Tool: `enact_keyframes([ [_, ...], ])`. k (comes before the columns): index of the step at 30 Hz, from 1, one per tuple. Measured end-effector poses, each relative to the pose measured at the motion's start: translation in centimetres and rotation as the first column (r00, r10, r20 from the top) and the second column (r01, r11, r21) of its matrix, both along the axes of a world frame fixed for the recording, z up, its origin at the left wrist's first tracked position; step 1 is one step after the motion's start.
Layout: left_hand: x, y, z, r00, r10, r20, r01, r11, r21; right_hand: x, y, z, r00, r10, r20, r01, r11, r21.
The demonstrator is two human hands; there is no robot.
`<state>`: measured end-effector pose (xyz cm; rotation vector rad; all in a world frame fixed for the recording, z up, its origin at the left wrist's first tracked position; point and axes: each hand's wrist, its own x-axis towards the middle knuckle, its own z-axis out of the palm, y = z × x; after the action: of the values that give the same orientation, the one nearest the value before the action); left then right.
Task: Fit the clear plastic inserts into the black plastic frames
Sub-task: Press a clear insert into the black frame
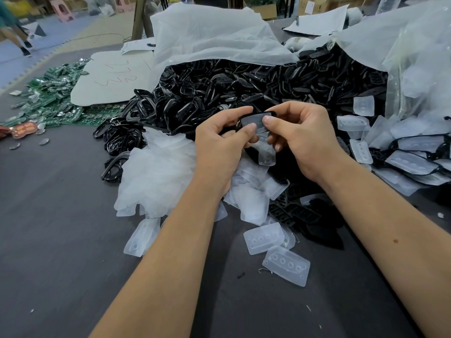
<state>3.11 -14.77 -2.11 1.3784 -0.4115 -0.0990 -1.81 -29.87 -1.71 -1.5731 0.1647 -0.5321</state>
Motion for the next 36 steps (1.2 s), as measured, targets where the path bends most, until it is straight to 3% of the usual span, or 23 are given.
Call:
enact_keyframes([
  [20,-0.06,-0.03,-0.10,1.000,0.006,0.023,-0.006,1.000,-0.016,-0.04,0.21,0.14,1.000,0.018,0.008,-0.017,0.998,-0.065],
  [36,0.03,-0.11,0.19,0.991,0.036,-0.127,-0.039,0.999,-0.020,-0.05,0.33,0.23,0.999,0.028,-0.021,-0.029,0.996,-0.084],
])
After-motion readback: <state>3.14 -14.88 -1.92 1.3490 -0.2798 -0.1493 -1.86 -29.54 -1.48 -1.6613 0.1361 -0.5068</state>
